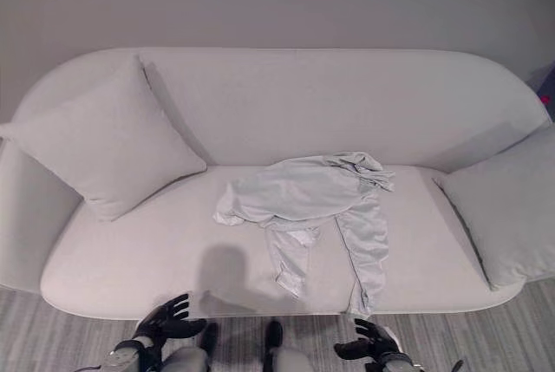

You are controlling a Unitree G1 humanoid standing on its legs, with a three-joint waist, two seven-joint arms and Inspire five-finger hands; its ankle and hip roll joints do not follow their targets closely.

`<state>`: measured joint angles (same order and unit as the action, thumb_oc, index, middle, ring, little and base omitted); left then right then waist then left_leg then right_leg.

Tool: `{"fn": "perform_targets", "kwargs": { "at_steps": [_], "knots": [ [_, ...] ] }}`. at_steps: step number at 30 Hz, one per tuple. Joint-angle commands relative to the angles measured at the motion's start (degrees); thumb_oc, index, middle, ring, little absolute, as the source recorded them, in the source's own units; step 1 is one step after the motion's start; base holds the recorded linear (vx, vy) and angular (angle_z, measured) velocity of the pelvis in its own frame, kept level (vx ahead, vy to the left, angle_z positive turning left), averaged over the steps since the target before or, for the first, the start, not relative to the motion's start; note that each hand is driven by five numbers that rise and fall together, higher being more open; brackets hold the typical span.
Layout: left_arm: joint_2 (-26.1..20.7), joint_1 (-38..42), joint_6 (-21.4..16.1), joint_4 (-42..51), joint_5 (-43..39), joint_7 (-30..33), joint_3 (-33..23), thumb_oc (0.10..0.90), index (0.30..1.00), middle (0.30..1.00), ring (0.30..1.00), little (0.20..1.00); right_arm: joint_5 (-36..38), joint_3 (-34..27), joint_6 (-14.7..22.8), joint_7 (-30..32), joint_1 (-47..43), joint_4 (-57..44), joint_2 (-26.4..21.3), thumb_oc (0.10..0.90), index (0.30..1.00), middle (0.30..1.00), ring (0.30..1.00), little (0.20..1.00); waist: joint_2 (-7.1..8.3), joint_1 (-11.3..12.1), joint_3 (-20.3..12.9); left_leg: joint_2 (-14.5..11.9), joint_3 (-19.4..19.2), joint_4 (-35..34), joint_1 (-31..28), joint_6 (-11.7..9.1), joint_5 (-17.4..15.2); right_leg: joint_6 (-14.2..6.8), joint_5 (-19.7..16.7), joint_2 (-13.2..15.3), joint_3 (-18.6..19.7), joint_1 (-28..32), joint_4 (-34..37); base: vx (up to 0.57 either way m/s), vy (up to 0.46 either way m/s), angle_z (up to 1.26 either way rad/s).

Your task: Hang the clothes on the sofa on the clothes rack.

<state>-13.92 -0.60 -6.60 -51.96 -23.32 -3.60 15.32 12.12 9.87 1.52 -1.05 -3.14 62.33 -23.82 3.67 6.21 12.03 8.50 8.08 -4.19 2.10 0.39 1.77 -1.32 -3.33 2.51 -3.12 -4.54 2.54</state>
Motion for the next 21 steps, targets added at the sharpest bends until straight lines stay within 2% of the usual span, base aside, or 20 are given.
{"fn": "perform_targets", "kwargs": {
  "at_steps": [1,2,3,4,5,6,7,9,10,11,12,13,14,15,16,17,18,19,20,21],
  "knots": [
    [-1.44,2.78,-2.08,1.17,4.59,1.21,-1.89,0.8,0.9,0.9,0.9,0.9,1.74,2.73,2.87,0.32,-5.91,-2.76,1.18,0.8,0.9,0.9,0.9,0.9,-3.32,2.45,-1.43,1.07,-0.83,-0.81,9.39,-1.12,7.57,-3.15,-1.69,0.29,-3.12,6.31,2.46,0.19,-0.018,-0.18],
    [-1.34,2.87,-2.16,1.05,4.98,1.67,-1.91,0.8,0.9,0.9,0.9,0.9,1.15,3.8,2.78,0.06,-7.01,-2.21,1.63,0.8,0.9,0.9,0.9,0.9,-3.87,2.93,-1.89,1.52,0.87,-0.81,8.63,-0.34,6.91,-3.01,-1.2,-0.37,-2.52,6.91,2.46,0.27,0.016,-0.29],
    [-1.26,2.47,-1.91,1.23,5.34,1.48,-1.69,0.8,0.9,0.9,0.9,0.9,0.47,4.3,2.88,0.11,-7.2,-1.61,2.12,0.8,0.9,0.9,0.9,0.9,-4.12,3.27,-2.36,1.85,2.42,-0.81,6.92,1.77,6.45,-3.06,0.14,-0.43,-2.73,8.52,1.86,0.29,0.039,-0.87],
    [-1.42,2.38,-1.73,1.7,4.86,1.88,-1.74,0.8,0.9,0.9,0.9,0.9,0.29,4.66,2.93,0.24,-7.57,-1.74,2.54,0.8,0.9,0.9,0.9,0.9,-4.06,3.47,-2.0,1.78,3.17,-0.81,6.04,2.53,6.76,-2.84,1.18,-0.03,-2.97,8.5,-1.65,0.31,0.047,-0.99],
    [-1.83,2.33,-1.6,1.58,5.6,2.16,-2.03,0.8,0.9,0.9,0.9,0.9,-0.45,4.84,2.72,0.16,-7.44,-1.33,3.42,0.8,0.9,0.9,0.9,0.9,-3.54,3.96,-1.67,1.19,2.76,-0.8,4.29,3.5,6.29,-3.48,1.48,0.63,-3.5,7.57,-8.25,0.24,0.037,-0.81],
    [-2.36,1.63,-1.39,2.45,5.81,2.36,-2.74,0.8,0.9,0.9,0.9,0.9,-1.12,5.13,2.54,-0.11,-7.64,-1.76,4.24,0.8,0.9,0.9,0.9,0.9,-3.21,4.27,-0.87,0.26,2.48,-0.61,2.46,4.16,5.82,-4.72,-0.27,1.0,-3.05,4.3,-16.43,0.17,0.024,-0.24],
    [-2.35,1.64,-1.38,2.45,5.81,2.36,-2.74,0.8,0.9,0.9,0.9,0.9,-1.12,5.13,2.54,-0.11,-7.64,-1.76,4.23,0.8,0.9,0.9,0.9,0.9,-3.24,4.31,-1.0,0.21,2.45,-0.62,2.61,4.15,5.87,-4.72,-0.36,0.95,-3.01,4.14,-16.4,0.11,0.008,-0.57],
    [-4.5,1.96,-0.73,4.27,8.61,2.46,-2.76,0.8,0.9,0.9,0.9,0.9,-1.81,5.39,2.57,-0.45,-6.97,-4.9,4.97,0.8,0.9,0.9,0.9,0.9,-3.57,2.8,1.32,-2.61,3.6,-0.81,-0.91,4.58,5.64,-6.82,-5.39,2.21,-2.48,-3.32,-32.82,0.12,-0.054,-0.68],
    [-4.51,1.96,-0.72,4.28,8.62,2.46,-2.76,0.8,0.9,0.9,0.9,0.9,-1.82,5.39,2.56,-0.45,-6.96,-4.91,4.98,0.8,0.9,0.9,0.9,0.9,-3.48,2.73,1.36,-2.51,3.65,-0.81,-0.94,4.59,5.65,-6.83,-5.25,2.33,-2.5,-3.37,-33.03,0.24,-0.181,0.53],
    [-5.79,1.92,-1.02,6.73,8.91,2.61,-3.21,0.8,0.9,0.9,0.9,0.9,-2.3,4.58,2.67,-0.24,-6.09,-6.28,4.78,0.8,0.9,0.9,0.9,0.9,-3.16,3.03,0.59,-3.82,4.82,-0.81,-1.95,3.88,4.09,-6.3,-6.31,8.02,-4.57,-3.08,-28.79,0.17,-0.13,0.82],
    [-5.83,1.86,-0.99,6.79,8.91,2.61,-3.21,0.8,0.9,0.9,0.9,0.9,-2.31,4.57,2.64,-0.23,-6.03,-6.33,4.82,0.8,0.9,0.9,0.9,0.9,-3.2,2.81,0.83,-3.84,5.06,-0.81,-2.29,3.86,4.0,-6.28,-6.24,8.03,-4.87,-2.52,-28.58,0.31,-0.28,0.75],
    [-6.69,1.78,-1.38,9.9,9.12,2.67,-3.61,0.8,0.9,0.9,0.9,0.9,-4.09,4.22,2.48,-0.54,-5.74,-7.2,3.9,0.8,0.9,0.9,0.9,0.9,-2.69,3.47,-0.12,-4.7,5.52,-0.81,-2.45,3.28,2.56,-5.95,-7.78,12.07,-6.18,-1.16,-20.38,0.15,-0.155,0.17],
    [-6.7,1.73,-1.35,9.95,9.12,2.67,-3.61,0.8,0.9,0.9,0.9,0.9,-4.1,4.22,2.47,-0.54,-5.71,-7.21,3.91,0.8,0.9,0.9,0.9,0.9,-2.79,3.4,-0.02,-4.78,5.61,-0.81,-2.64,3.27,2.5,-5.94,-7.9,11.97,-6.34,-0.77,-20.06,0.29,-0.37,0.1],
    [-7.11,1.82,-1.76,12.91,7.74,2.73,-4.13,0.8,0.9,0.9,0.9,0.9,-4.0,3.54,2.35,-0.69,-6.33,-8.06,2.7,0.8,0.9,0.9,0.9,0.9,-1.79,3.29,-0.07,-5.0,6.44,-0.81,-3.15,2.39,0.86,-6.84,-10.85,12.02,-3.53,-0.99,-6.83,0.18,-0.312,0.05],
    [-8.05,3.34,-1.2,11.55,9.41,3.16,-3.88,0.8,0.9,0.9,0.9,0.9,-4.87,4.91,1.61,-1.02,-7.89,-6.6,0.79,0.8,0.9,0.9,0.9,0.9,-1.13,2.8,0.61,-5.31,6.16,-0.81,-3.68,1.52,-0.02,-7.54,-12.45,10.98,-0.35,-1.65,-2.84,0.17,-0.31,-0.02],
    [-8.05,3.37,-1.21,11.54,9.41,3.16,-3.9,0.8,0.9,0.9,0.9,0.9,-4.87,4.91,1.62,-1.03,-7.93,-6.58,0.79,0.8,0.9,0.9,0.9,0.9,-1.08,2.81,0.57,-5.25,6.14,-0.81,-3.56,1.54,0.05,-7.56,-12.55,11.04,-0.31,-1.74,-2.75,0.1,-0.189,-0.12],
    [-8.98,2.42,-1.59,16.28,8.66,2.56,-4.39,0.8,0.9,0.9,0.9,0.9,-5.5,4.0,1.89,-0.96,-7.68,-7.16,0.62,0.8,0.9,0.9,0.9,0.9,-0.3,3.43,0.21,-5.01,6.73,-0.81,-3.18,1.07,-0.47,-9.1,-13.03,11.29,0.9,-0.15,0.97,0.13,-0.164,-0.08],
    [-10.11,1.52,-1.88,19.31,7.82,1.81,-4.46,0.8,0.9,0.9,0.9,0.9,-4.79,2.96,2.23,-1.34,-7.13,-9.66,-0.32,0.8,0.9,0.9,0.9,0.9,0.4,3.7,-0.02,-5.16,7.54,-0.81,-3.26,0.61,-1.01,-8.69,-11.16,10.93,1.03,0.83,1.87,0.26,-0.36,0.26],
    [-11.28,2.55,-2.85,24.26,6.32,1.61,-4.98,0.8,0.9,0.9,0.9,0.9,-4.18,0.65,2.55,-0.64,-7.15,-17.13,-3.54,0.8,0.9,0.9,0.9,0.9,0.91,2.21,0.16,-6.4,8.04,-0.81,-3.12,-1.31,-1.11,-8.62,-11.38,10.07,-0.95,1.23,2.46,0.19,-0.264,0.41],
    [-11.27,2.52,-2.81,24.31,6.32,1.62,-4.98,0.8,0.9,0.9,0.9,0.9,-4.17,0.63,2.52,-0.64,-7.11,-17.19,-3.56,0.8,0.9,0.9,0.9,0.9,0.87,2.1,0.12,-6.43,8.16,-0.81,-3.09,-1.33,-1.12,-8.6,-11.35,10.05,-1.08,1.26,2.46,0.12,-0.297,0.63]
  ]
}}
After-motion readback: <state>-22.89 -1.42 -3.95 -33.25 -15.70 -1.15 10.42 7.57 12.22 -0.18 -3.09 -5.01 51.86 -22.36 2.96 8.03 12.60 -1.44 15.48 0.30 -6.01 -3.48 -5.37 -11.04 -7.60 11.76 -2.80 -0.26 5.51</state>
